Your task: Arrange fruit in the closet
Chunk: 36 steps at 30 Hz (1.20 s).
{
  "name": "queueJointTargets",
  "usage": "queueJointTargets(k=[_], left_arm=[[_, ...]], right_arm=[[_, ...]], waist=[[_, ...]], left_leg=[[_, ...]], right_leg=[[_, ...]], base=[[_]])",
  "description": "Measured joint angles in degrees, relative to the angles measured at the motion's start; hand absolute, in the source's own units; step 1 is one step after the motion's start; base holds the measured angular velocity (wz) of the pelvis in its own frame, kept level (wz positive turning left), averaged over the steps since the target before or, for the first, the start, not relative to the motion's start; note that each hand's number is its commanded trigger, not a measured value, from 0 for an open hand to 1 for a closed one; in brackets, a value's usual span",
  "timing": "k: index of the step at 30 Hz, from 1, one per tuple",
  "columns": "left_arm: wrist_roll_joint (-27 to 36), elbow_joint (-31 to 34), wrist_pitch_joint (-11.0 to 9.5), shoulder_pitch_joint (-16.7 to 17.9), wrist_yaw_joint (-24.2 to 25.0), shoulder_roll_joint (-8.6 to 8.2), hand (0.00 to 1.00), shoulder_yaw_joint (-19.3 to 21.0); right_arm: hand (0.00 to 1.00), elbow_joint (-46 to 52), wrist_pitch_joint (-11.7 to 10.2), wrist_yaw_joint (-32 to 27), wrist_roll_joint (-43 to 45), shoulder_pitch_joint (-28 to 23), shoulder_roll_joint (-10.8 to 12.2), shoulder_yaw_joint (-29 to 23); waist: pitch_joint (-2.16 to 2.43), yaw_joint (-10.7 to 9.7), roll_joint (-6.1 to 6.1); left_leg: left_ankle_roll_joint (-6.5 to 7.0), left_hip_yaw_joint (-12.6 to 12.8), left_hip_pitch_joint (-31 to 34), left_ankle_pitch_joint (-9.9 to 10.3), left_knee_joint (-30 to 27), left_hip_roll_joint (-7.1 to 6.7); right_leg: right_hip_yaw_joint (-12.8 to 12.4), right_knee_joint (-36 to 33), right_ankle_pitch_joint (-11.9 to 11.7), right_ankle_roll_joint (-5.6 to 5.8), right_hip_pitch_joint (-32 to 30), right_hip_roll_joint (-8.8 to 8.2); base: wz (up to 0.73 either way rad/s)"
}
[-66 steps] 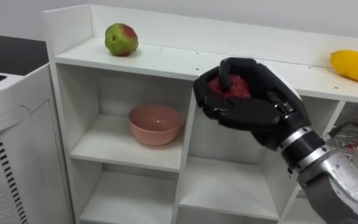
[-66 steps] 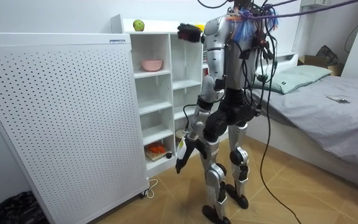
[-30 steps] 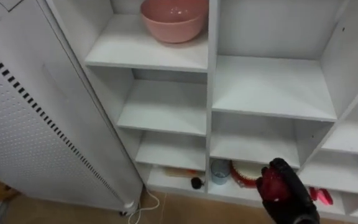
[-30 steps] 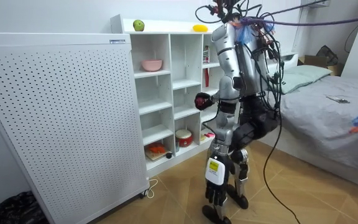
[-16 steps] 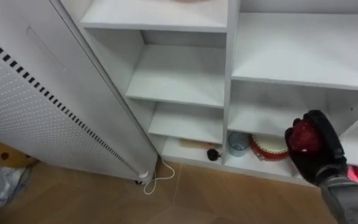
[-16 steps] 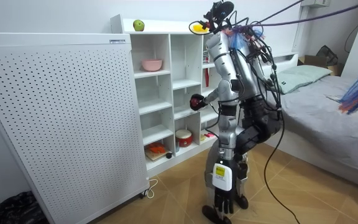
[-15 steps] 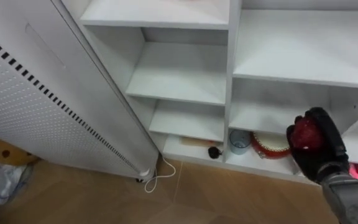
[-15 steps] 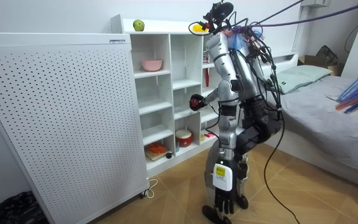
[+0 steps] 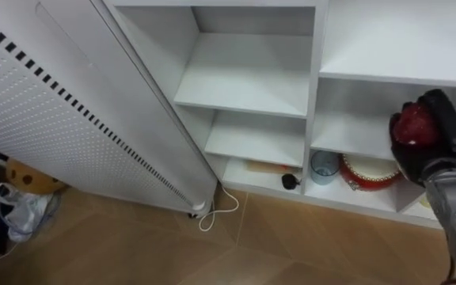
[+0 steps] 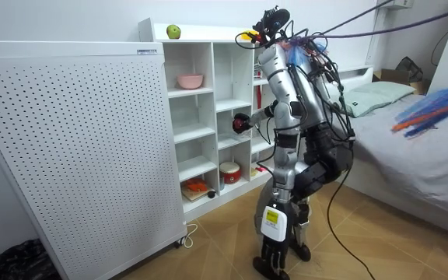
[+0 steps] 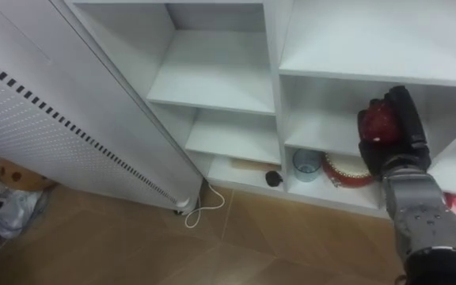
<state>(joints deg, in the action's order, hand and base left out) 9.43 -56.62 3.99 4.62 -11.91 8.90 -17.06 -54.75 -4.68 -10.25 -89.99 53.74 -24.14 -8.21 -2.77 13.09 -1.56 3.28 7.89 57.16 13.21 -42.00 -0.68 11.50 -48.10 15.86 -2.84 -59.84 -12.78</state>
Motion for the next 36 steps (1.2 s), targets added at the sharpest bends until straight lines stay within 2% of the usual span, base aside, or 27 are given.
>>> queueJointTargets(k=[4, 10, 12, 14, 17, 23, 30, 33, 36], left_arm=[[0.0, 1.4, -0.4, 0.8, -0.4, 0.47, 0.00, 0.1], [-0.1, 3.8, -0.9, 2.9, -1.4, 0.76, 0.00, 0.1], [-0.4, 3.8, -1.1, 3.0, -1.6, 0.95, 0.00, 0.2], [-0.6, 3.9, -1.7, 3.3, -2.2, 0.97, 0.00, 0.1], [-1.6, 3.9, -1.9, 3.5, -2.7, 0.98, 0.00, 0.1], [-1.6, 3.9, -1.8, 4.2, -2.6, 0.98, 0.00, 0.1], [-1.6, 3.9, -1.8, 4.2, -2.6, 0.98, 0.00, 0.1], [-1.6, 3.9, -1.8, 4.2, -2.6, 0.97, 0.00, 0.1], [-1.6, 3.9, -1.8, 4.5, -2.6, 0.97, 0.00, 0.1]], right_arm=[[0.00, 0.2, -1.0, -1.6, 0.1, 0.1, -1.0, -0.7], [0.00, 3.3, -2.4, -6.0, 0.3, 0.1, -1.0, -1.9], [0.00, 3.9, -3.2, -7.3, 0.3, 0.1, -1.0, -2.2], [0.00, 4.3, -3.4, -9.0, 0.3, 0.1, -0.9, -2.1], [0.00, 4.5, -4.0, -11.1, 0.4, 0.1, -0.9, -2.1], [0.00, 4.5, -4.1, -12.9, 0.4, 0.0, -0.9, -2.1], [0.00, 4.3, -4.0, -12.9, 0.0, -0.3, -0.9, -2.2], [0.00, 4.3, -4.0, -12.9, -0.5, -0.6, -0.9, -2.3], [0.00, 4.2, -4.0, -12.9, -1.6, -0.9, -0.9, -3.4]], waist=[[0.08, 0.1, -0.09], [0.77, 0.0, -1.02], [0.82, 0.0, -1.09], [0.92, 0.1, -1.24], [0.98, 0.1, -1.33], [0.98, 1.1, -1.33], [1.05, 1.4, -1.45], [1.05, 1.4, -1.64], [1.27, 1.5, -2.18]], left_leg=[[0.03, 0.0, 0.1, 0.1, -0.8, 0.08], [0.31, 0.3, 0.2, 0.5, -2.4, 0.30], [0.39, 0.5, 0.1, 0.5, -3.0, 0.34], [0.48, 1.2, 0.1, 0.6, -3.5, 1.04], [0.64, 1.4, 0.0, 0.7, -3.6, 1.32], [0.74, 2.3, -1.0, 0.8, -3.6, 2.00], [0.72, 2.6, -2.3, 1.1, -3.4, 2.02], [0.84, 2.6, -2.8, 1.2, -3.4, 2.04], [1.05, 2.6, -3.1, 1.3, -3.5, 2.04]], right_leg=[[0.0, -0.7, 0.0, -0.01, -0.1, -0.06], [-0.4, -2.1, 0.0, -0.03, -0.1, -0.14], [-0.3, -2.7, 0.0, -0.07, 0.0, -0.18], [-0.2, -2.9, -0.1, -0.25, 0.1, -0.12], [-0.1, -2.9, -0.2, -0.31, 0.4, 0.02], [-0.4, -2.7, -0.5, -0.40, 1.0, 0.76], [-0.4, -2.7, -0.4, -0.40, 2.1, 0.32], [-0.3, -2.6, -0.4, -0.32, 2.7, 0.27], [-0.3, -2.5, -0.3, -0.13, 3.4, 0.36]], base=[[-0.01], [-0.02], [0.00], [-0.02], [0.01], [-0.06], [-0.01], [0.00], [0.03]])
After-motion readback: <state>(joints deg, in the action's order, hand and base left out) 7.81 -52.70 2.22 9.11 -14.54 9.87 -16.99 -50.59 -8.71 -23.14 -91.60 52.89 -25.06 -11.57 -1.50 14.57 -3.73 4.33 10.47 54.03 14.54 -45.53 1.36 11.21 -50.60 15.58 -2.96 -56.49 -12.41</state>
